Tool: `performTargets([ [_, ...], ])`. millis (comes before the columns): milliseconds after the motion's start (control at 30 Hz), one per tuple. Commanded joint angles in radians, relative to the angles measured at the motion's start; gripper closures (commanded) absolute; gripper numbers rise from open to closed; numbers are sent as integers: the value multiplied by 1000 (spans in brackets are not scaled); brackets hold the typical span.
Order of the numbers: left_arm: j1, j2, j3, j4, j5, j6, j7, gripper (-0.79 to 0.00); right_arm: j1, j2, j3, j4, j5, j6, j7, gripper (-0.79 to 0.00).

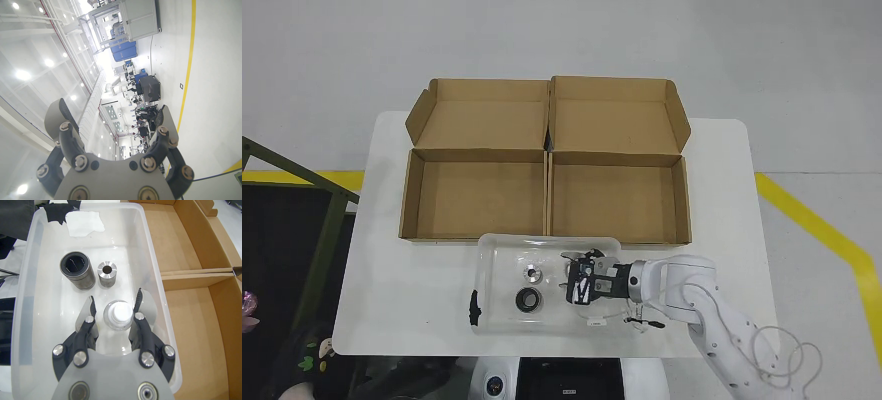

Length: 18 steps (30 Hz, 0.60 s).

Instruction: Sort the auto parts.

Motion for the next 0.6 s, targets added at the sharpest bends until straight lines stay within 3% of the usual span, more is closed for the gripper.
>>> performTargets([
  [0, 0, 0, 0, 0, 0, 0, 0, -785, 4, 1, -4, 3, -2, 4, 1, -302],
  [67, 0, 0, 0, 0, 0, 0, 0, -785, 7, 2, -7, 5, -2, 7, 0, -212],
  [133, 0, 0, 0, 0, 0, 0, 0, -785, 10, 3, -10, 7, 0, 7, -2, -25],
  [167, 0, 0, 0, 0, 0, 0, 0, -785, 11, 3, -11, 6, 0, 5, -4, 0],
  [567, 0, 0, 0, 0, 0, 0, 0, -785, 7, 17, 5, -48, 22, -41, -88, 0],
])
